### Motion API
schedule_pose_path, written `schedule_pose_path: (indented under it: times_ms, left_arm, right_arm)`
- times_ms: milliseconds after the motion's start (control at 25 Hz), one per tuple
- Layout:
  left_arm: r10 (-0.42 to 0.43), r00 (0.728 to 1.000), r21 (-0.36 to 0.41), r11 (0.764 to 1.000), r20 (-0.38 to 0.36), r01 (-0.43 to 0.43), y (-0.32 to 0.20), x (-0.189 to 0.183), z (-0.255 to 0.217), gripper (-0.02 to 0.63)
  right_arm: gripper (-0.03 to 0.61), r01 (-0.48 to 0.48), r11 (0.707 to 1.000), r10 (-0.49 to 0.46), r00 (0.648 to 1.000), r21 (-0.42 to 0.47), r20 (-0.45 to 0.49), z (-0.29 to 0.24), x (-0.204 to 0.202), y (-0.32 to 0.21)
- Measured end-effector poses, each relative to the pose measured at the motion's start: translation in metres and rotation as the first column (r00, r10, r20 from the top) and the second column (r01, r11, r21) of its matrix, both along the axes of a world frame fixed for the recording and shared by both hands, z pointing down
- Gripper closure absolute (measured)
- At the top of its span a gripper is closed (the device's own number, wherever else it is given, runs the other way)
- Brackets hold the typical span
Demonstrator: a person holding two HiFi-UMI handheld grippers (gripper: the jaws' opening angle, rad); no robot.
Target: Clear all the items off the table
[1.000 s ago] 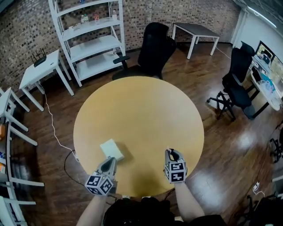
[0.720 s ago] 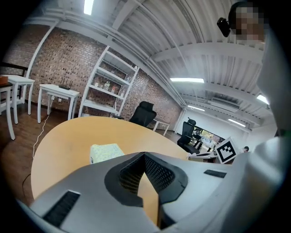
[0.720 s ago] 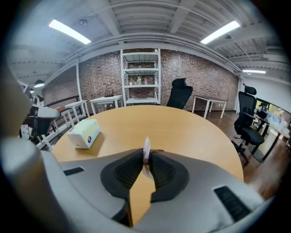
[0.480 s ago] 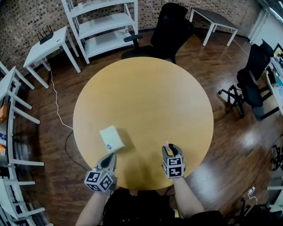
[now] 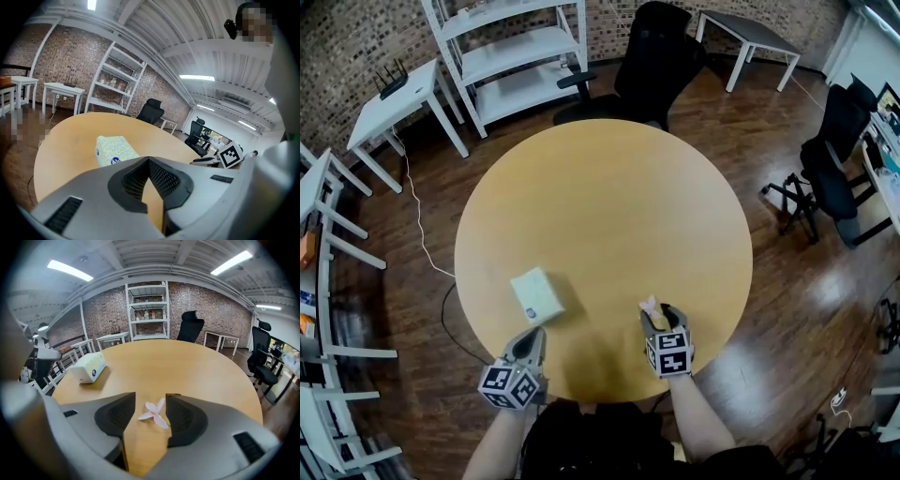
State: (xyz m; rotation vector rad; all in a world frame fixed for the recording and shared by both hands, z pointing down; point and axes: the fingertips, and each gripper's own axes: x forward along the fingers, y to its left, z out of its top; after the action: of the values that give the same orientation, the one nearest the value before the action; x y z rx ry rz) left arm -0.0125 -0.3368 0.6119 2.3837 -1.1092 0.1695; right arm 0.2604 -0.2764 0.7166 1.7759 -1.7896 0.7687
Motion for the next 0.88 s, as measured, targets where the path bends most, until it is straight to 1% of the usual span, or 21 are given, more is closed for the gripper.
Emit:
schedule_pose_path:
  times_ms: [240, 400, 520, 560, 600, 640, 680, 760, 800, 840, 880]
  left_arm:
    - [0.014, 1.000, 0.031, 0.999, -0.022, -0.013, 0.000, 0.001, -0.010, 0.623]
    - [0.020, 0.999, 0.066, 0.998, -0.038, -0.018, -0.009, -0.001, -0.020, 0.623]
    - [0.022, 0.998, 0.105, 0.994, -0.062, -0.016, -0.019, -0.002, -0.035, 0.623]
    - [0.025, 0.997, 0.122, 0.992, -0.072, -0.016, -0.022, -0.001, -0.043, 0.623]
    - [0.029, 0.996, 0.138, 0.990, -0.084, -0.017, -0.026, 0.001, -0.049, 0.623]
    - [0.031, 0.995, 0.153, 0.988, -0.096, -0.016, -0.030, 0.004, -0.055, 0.623]
    - [0.033, 0.994, 0.163, 0.987, -0.108, -0.015, -0.032, 0.007, -0.059, 0.623]
    - [0.038, 0.991, 0.174, 0.985, -0.127, -0.015, -0.034, 0.012, -0.064, 0.623]
    - [0.044, 0.990, 0.179, 0.984, -0.134, -0.019, -0.034, 0.016, -0.067, 0.623]
    - [0.052, 0.989, 0.186, 0.982, -0.140, -0.026, -0.034, 0.020, -0.070, 0.623]
    - [0.063, 0.987, 0.194, 0.980, -0.147, -0.034, -0.035, 0.024, -0.075, 0.623]
  right_arm:
    - [0.368, -0.050, 0.997, 0.049, 0.999, 0.055, 0.014, -0.016, 0.004, 0.003]
    - [0.370, -0.067, 0.986, 0.063, 0.998, 0.151, 0.031, -0.043, 0.007, -0.001]
    - [0.389, -0.058, 0.970, 0.057, 0.998, 0.236, 0.012, -0.076, 0.009, -0.007]
    - [0.425, -0.064, 0.963, 0.066, 0.998, 0.261, 0.001, -0.089, 0.012, -0.009]
    - [0.439, -0.072, 0.957, 0.077, 0.997, 0.282, -0.009, -0.100, 0.014, -0.010]
    - [0.473, -0.080, 0.951, 0.088, 0.996, 0.299, -0.014, -0.110, 0.017, -0.012]
    - [0.479, -0.087, 0.946, 0.097, 0.995, 0.313, -0.015, -0.118, 0.020, -0.013]
    - [0.540, -0.096, 0.935, 0.109, 0.994, 0.343, -0.018, -0.132, 0.023, -0.013]
    - [0.540, -0.098, 0.929, 0.112, 0.993, 0.358, -0.020, -0.138, 0.024, -0.012]
    - [0.574, -0.101, 0.921, 0.117, 0.993, 0.376, -0.019, -0.145, 0.025, -0.011]
    - [0.574, -0.106, 0.912, 0.121, 0.993, 0.396, -0.014, -0.153, 0.027, -0.012]
